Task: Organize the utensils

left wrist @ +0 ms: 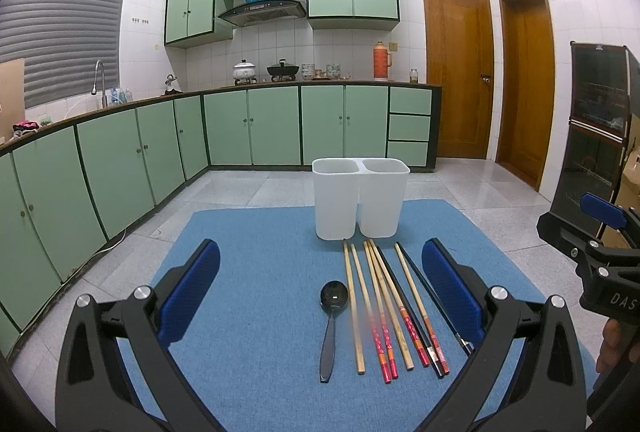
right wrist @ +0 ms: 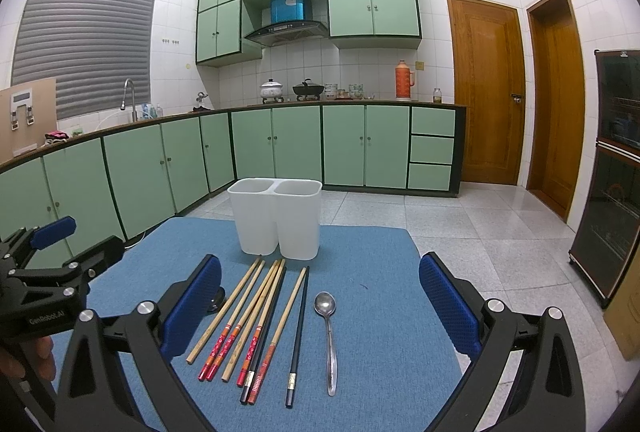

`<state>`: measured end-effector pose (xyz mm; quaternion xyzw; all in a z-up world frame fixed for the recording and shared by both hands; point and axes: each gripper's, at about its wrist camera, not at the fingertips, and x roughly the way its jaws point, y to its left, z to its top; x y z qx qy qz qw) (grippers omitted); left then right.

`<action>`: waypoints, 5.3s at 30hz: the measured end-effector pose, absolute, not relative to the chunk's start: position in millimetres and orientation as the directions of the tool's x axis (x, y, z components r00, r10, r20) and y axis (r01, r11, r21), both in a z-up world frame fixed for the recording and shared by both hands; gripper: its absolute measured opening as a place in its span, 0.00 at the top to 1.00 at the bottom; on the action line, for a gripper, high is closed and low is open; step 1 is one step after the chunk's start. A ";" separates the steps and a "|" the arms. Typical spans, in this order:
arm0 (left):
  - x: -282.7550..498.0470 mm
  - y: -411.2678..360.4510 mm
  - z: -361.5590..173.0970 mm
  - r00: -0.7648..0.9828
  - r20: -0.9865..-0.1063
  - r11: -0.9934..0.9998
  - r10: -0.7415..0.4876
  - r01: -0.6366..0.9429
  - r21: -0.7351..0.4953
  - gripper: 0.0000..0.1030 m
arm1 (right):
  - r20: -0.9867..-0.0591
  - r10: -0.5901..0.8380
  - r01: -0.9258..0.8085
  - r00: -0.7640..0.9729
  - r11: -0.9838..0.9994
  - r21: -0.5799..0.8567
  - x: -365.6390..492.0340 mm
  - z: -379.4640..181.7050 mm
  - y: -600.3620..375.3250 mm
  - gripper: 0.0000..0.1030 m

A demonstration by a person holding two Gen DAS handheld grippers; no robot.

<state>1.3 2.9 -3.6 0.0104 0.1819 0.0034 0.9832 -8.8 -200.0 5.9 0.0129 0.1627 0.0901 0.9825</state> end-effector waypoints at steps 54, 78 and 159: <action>7.5 11.6 -3.3 0.924 -0.381 0.999 0.027 -0.014 0.037 0.05 | -0.350 0.180 -0.173 0.919 0.984 0.052 3.9 -9.4 -197.6 0.06; 137.4 15.0 -103.0 0.651 -0.759 1.000 0.007 0.018 0.025 0.20 | -0.646 0.216 -0.192 0.732 0.975 0.109 108.6 -64.5 -206.1 0.26; 154.1 29.7 -6.3 0.894 -0.383 0.960 -0.232 0.148 -0.236 0.68 | -0.448 0.452 -0.345 0.772 0.889 0.302 177.4 -9.1 -222.5 0.73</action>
